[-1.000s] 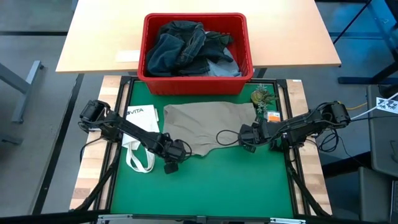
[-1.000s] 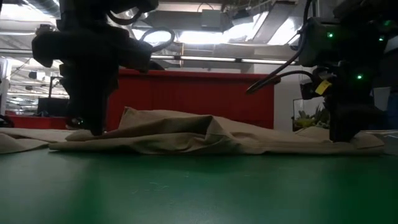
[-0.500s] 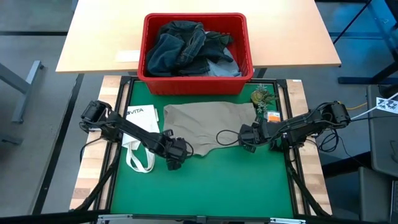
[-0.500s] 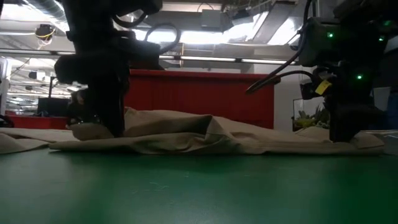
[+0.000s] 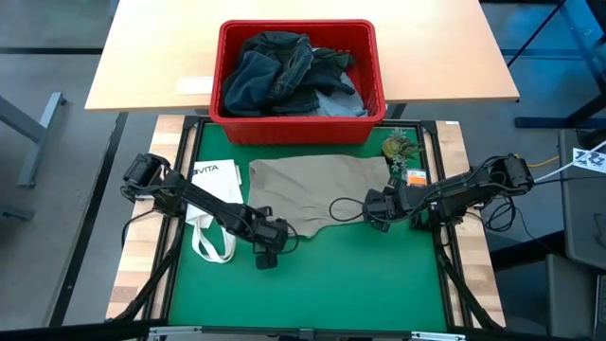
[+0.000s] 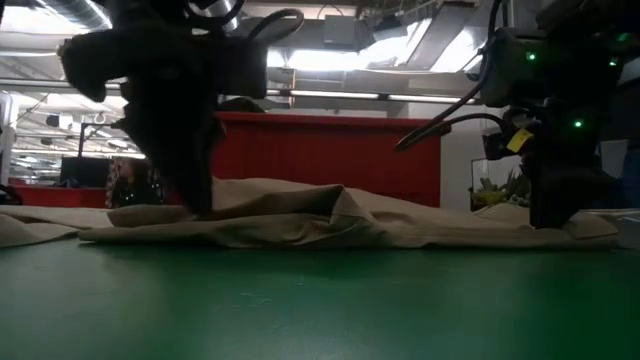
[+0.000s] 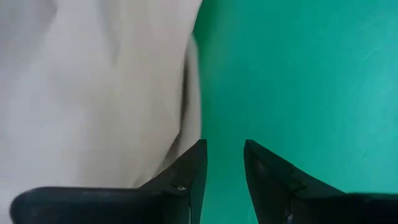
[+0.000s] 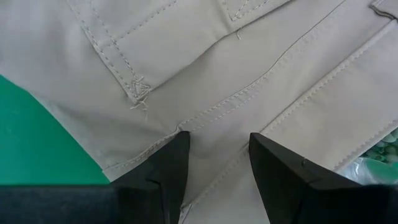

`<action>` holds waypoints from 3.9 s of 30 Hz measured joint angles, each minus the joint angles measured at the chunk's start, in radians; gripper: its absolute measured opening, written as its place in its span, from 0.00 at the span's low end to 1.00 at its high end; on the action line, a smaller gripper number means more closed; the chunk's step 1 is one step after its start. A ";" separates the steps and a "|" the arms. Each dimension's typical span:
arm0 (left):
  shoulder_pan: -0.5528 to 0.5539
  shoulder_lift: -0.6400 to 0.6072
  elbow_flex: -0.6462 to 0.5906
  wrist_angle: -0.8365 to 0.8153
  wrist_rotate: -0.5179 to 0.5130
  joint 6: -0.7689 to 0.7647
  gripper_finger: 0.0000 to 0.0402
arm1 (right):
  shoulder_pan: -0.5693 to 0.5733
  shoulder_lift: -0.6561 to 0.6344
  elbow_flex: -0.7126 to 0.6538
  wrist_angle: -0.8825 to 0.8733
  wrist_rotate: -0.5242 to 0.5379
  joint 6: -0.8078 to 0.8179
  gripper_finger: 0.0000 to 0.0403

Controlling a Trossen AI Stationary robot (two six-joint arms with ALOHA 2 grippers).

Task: Fold Laundry from Bin
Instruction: Fold the gray shorts

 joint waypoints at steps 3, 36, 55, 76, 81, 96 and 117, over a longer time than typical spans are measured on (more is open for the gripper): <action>0.008 0.000 0.000 0.053 -0.009 0.024 0.23 | 0.000 0.000 0.000 0.000 0.000 0.000 0.43; 0.084 0.000 0.087 -0.143 -0.054 0.124 0.25 | 0.000 0.000 -0.001 0.012 -0.001 0.000 0.43; 0.055 0.014 0.039 -0.141 -0.133 0.166 0.24 | 0.000 0.000 -0.001 0.015 -0.001 0.000 0.43; 0.035 -0.015 0.039 -0.260 0.042 0.158 0.00 | 0.000 0.000 0.002 0.000 0.000 0.001 0.43; -0.006 -0.019 0.041 -0.259 0.107 0.159 0.00 | 0.000 0.000 0.003 -0.012 -0.001 0.002 0.43; -0.029 -0.019 0.038 -0.234 0.102 0.031 0.22 | 0.000 -0.030 0.014 -0.059 0.004 -0.003 0.43; 0.261 -0.184 0.038 -0.215 -0.156 0.089 0.19 | 0.001 -0.141 0.144 0.018 -0.113 -0.055 0.43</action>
